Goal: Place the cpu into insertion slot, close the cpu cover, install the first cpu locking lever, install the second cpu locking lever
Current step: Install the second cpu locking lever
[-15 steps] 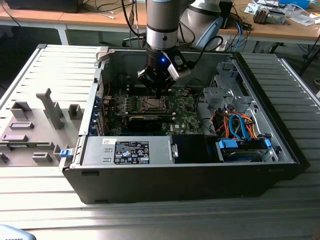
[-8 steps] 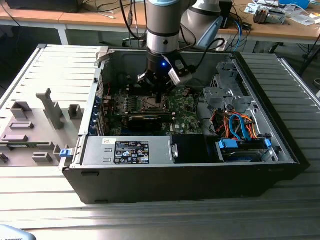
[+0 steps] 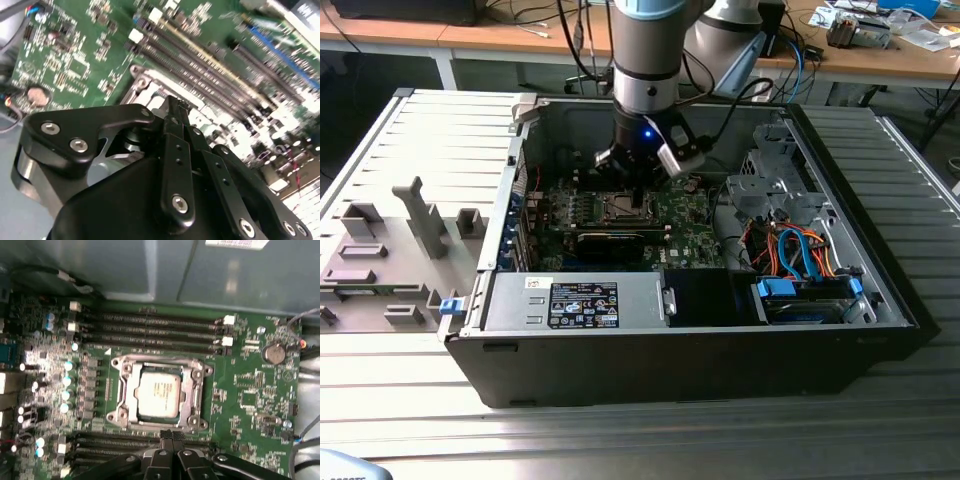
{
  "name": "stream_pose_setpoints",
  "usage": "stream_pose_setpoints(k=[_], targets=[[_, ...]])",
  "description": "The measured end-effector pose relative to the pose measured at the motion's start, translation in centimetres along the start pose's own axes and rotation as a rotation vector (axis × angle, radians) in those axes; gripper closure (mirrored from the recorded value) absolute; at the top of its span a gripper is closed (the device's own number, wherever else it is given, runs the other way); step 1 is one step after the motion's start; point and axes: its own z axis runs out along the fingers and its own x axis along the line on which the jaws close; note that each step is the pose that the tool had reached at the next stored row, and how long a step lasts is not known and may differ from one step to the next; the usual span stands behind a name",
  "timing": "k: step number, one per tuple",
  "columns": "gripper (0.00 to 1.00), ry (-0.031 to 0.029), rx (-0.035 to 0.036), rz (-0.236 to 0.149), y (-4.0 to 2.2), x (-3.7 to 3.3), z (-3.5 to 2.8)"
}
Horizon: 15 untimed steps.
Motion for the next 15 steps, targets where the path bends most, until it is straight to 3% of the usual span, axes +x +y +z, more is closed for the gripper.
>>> stream_pose_setpoints(k=[1, 2, 4, 7, 8, 10, 12, 13, 14, 15], targets=[[0.89, -0.0017, -0.019, 0.0, -0.02, 0.0, 0.0], [0.89, -0.0057, -0.0608, 0.001, -0.04, 0.01, 0.0], [0.89, -0.0092, -0.0977, 0.002, -0.07, 0.01, 0.0], [0.89, -0.0196, -0.2063, 0.003, -0.14, 0.01, 0.0], [0.89, -0.0215, -0.2262, 0.004, -0.15, 0.02, -0.01], [0.89, -0.0241, -0.2538, 0.004, -0.16, 0.02, 0.0], [0.89, -0.0271, -0.2849, 0.004, -0.18, 0.02, 0.0], [0.89, -0.0289, -0.3038, 0.005, -0.2, 0.02, -0.01], [0.89, -0.0301, -0.3172, 0.005, -0.21, 0.02, -0.01], [0.89, -0.0322, -0.3393, 0.005, -0.24, 0.03, -0.01]])
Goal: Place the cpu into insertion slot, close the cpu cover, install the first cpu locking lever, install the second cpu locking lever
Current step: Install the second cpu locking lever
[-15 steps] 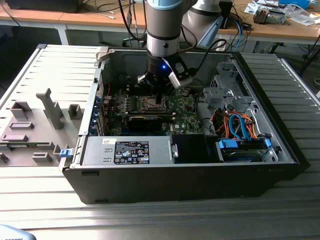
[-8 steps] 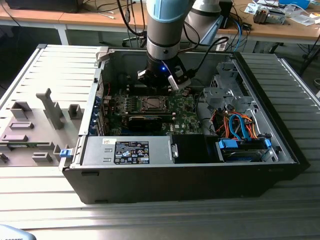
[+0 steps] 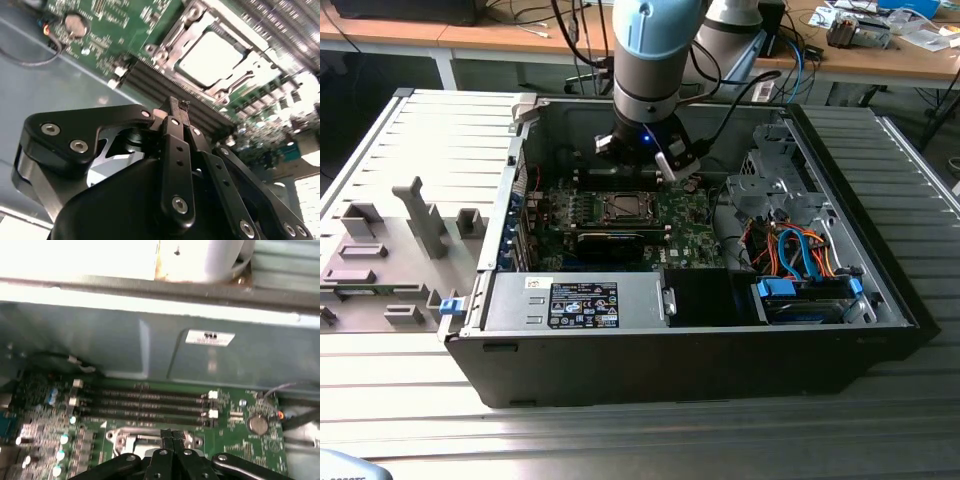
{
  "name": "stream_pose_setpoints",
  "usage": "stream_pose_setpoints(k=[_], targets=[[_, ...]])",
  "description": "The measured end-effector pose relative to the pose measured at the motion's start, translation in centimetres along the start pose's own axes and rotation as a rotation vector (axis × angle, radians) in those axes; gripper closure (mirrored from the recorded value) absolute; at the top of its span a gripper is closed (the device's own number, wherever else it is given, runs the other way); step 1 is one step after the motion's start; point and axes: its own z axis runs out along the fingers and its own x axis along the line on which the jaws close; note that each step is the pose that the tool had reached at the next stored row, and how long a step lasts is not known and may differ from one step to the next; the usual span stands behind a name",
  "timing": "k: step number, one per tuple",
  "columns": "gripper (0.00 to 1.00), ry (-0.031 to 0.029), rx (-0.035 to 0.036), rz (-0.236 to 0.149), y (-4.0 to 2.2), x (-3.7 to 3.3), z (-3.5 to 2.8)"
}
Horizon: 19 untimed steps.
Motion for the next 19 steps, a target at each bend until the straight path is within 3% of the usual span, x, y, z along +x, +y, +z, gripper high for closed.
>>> stream_pose_setpoints(k=[2, 4, 5, 6, 7, 11, 13, 14, 17, 19], targets=[[0.89, -0.0027, -0.0284, 0.0, -0.03, 0.0, -0.01], [0.89, -0.0047, -0.0493, 0.001, -0.05, 0.0, -0.02], [0.89, -0.0055, -0.0564, 0.001, -0.06, 0.01, -0.02], [0.89, -0.0054, -0.0557, 0.001, -0.06, 0.0, -0.01], [0.89, -0.0029, -0.0321, 0.001, -0.06, 0.0, -0.02], [0.89, 0.004, 0.0425, -0.001, -0.06, 0.0, -0.02], [0.89, 0.0082, 0.0865, -0.001, -0.06, 0.01, -0.02], [0.89, 0.0112, 0.1179, -0.002, -0.06, 0.0, -0.02], [0.89, 0.0113, 0.1195, -0.002, -0.07, -0.01, -0.02], [0.89, 0.012, 0.1255, -0.002, -0.08, -0.16, -0.02]])
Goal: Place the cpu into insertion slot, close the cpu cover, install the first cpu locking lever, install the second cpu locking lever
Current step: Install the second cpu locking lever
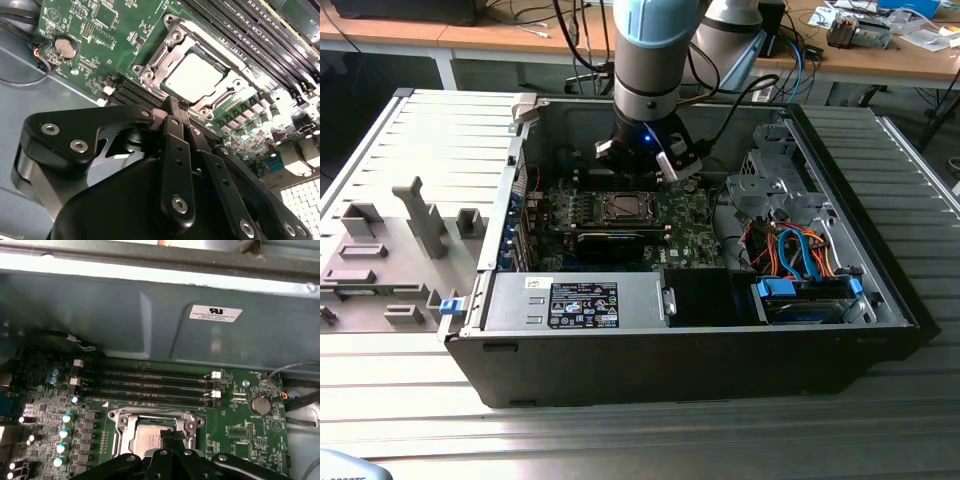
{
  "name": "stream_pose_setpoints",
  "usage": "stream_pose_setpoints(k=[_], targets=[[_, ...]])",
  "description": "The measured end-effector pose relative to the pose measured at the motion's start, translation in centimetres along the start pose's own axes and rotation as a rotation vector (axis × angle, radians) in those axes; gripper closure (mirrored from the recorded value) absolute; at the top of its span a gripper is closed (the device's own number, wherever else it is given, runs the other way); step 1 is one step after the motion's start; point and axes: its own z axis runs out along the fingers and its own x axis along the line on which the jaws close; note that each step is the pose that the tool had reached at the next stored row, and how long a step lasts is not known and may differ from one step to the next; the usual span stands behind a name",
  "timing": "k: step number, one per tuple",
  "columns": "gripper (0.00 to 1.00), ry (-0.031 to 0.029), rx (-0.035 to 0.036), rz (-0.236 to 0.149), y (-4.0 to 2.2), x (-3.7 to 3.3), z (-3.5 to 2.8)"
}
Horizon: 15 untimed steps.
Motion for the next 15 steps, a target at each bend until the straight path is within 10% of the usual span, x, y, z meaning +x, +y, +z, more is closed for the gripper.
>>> stream_pose_setpoints(k=[6, 15], targets=[[0.89, 0.005, 0.0525, -0.001, 0.2, -0.22, -1.22], [0.89, 0.0062, 0.0648, -0.001, -2.9, 0.14, -2.03]])
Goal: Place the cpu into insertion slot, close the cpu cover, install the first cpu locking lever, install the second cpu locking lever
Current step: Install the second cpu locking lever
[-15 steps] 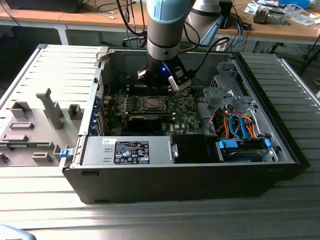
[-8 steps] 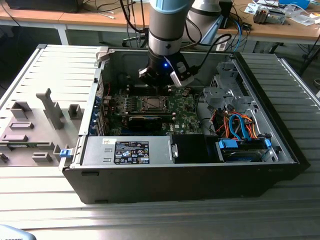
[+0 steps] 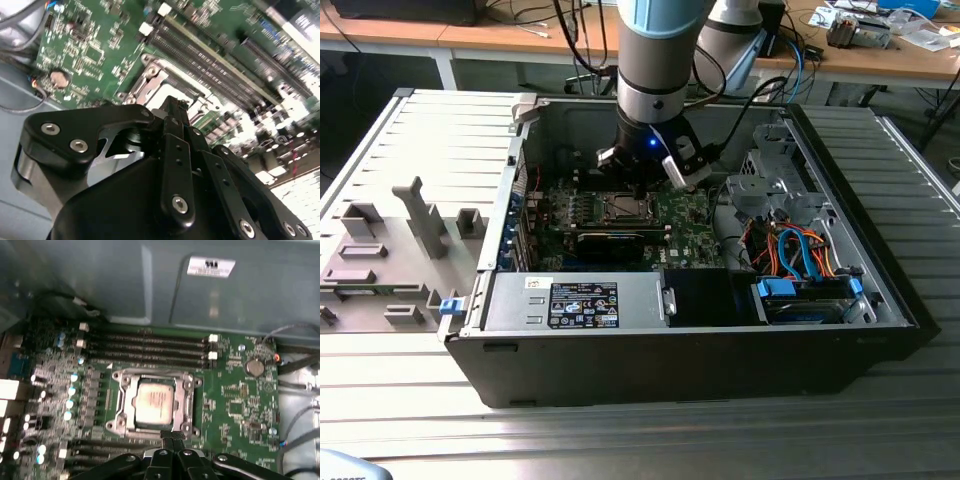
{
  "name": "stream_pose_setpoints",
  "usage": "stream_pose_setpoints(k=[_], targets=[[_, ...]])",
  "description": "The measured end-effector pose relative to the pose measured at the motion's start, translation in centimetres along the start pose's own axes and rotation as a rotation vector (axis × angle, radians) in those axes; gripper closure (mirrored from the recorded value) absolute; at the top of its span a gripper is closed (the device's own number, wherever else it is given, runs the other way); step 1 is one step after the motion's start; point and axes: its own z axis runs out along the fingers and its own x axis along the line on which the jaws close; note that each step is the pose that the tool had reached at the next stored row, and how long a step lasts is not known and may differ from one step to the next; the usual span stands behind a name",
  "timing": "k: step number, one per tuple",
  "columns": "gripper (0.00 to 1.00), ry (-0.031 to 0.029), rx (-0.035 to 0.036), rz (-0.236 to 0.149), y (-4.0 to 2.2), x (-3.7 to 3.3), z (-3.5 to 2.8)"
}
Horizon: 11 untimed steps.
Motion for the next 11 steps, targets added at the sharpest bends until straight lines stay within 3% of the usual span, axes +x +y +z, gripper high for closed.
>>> stream_pose_setpoints(k=[4, 11], targets=[[0.89, 0.0001, 0.0016, 0.0, -0.8, 0.92, 0.28], [0.89, 0.0003, 0.0025, 0.0, -1.07, 2.85, 1.05]])
